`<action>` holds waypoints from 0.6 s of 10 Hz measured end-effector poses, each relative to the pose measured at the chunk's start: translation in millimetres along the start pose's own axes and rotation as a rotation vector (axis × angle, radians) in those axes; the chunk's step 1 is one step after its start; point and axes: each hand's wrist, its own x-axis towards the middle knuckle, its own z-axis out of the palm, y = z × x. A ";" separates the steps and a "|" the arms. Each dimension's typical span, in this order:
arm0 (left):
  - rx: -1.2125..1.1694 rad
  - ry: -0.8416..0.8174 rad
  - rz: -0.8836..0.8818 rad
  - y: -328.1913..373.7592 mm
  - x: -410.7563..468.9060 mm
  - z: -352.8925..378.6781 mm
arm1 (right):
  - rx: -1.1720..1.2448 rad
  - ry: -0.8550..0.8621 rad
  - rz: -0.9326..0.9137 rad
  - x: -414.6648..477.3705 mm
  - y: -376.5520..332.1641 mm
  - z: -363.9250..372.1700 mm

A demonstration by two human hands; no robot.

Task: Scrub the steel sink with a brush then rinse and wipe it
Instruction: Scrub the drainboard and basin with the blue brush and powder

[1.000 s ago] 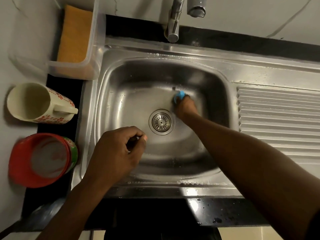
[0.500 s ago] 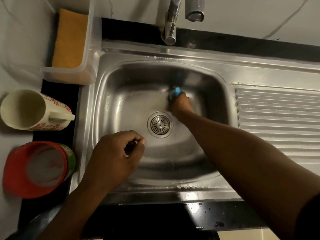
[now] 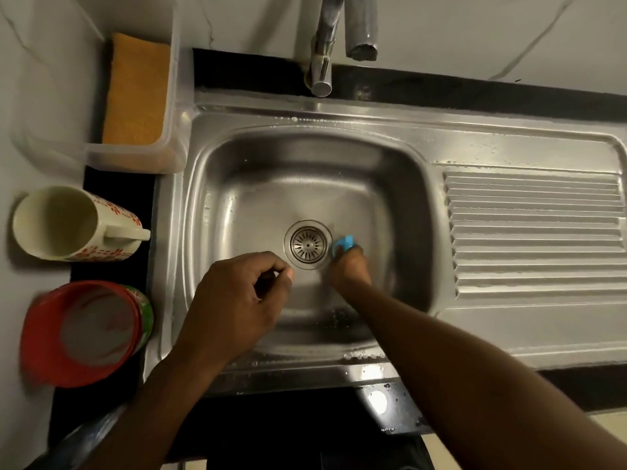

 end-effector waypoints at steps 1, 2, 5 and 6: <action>0.005 0.000 0.019 2.4 2.3 -0.9 | -0.057 -0.058 -0.116 -1.0 -16.3 -14.2; 0.011 -0.004 0.016 -1.8 2.6 -1.6 | 0.027 -0.006 -0.018 49.4 -27.1 -39.3; 0.048 0.002 -0.014 -9.5 -6.5 -0.5 | -0.046 -0.072 -0.125 90.9 -38.7 -83.6; 0.012 0.001 -0.006 -5.0 -8.5 0.0 | -0.112 -0.152 -0.021 85.7 -17.7 -93.9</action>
